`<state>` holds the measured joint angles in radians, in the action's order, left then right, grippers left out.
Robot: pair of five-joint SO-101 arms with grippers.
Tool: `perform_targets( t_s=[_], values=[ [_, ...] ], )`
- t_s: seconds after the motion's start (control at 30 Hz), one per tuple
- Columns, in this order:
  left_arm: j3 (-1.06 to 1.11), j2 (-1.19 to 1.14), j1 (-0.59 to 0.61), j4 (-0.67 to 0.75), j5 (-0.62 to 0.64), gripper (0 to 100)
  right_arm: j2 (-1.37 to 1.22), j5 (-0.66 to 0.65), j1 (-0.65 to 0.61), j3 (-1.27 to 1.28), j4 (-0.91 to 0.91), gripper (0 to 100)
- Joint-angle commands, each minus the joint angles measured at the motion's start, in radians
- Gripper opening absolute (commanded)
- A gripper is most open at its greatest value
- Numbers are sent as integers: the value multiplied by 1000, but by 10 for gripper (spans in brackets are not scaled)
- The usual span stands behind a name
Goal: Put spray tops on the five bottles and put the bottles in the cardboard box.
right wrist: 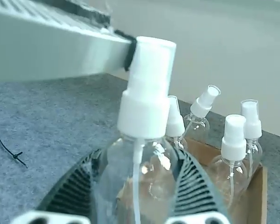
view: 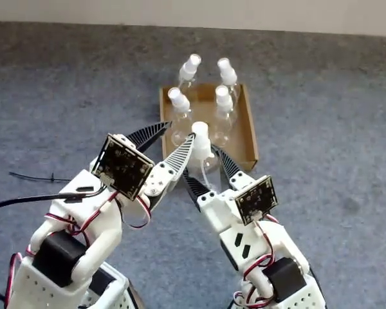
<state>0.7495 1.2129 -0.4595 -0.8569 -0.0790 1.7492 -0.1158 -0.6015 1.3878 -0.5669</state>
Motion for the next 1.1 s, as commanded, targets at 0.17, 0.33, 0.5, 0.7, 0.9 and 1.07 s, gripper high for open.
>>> perform_targets(
  t_s=[0.17,0.33,0.5,0.7,0.9,1.07],
  values=[
    [-44,182,31,-152,-14,143,-76,5,186,-87,165,4],
    [113,222,170,-196,-61,149,-389,11,234,-312,206,4],
    [340,223,186,-55,-98,244,-739,54,202,-593,199,4],
    [479,229,194,98,-52,252,-1000,176,120,-855,21,4],
    [478,232,194,98,-49,252,-1041,195,2,-926,-99,4],
    [481,232,194,100,-49,252,-1041,195,-35,-923,-171,4]
  ],
)
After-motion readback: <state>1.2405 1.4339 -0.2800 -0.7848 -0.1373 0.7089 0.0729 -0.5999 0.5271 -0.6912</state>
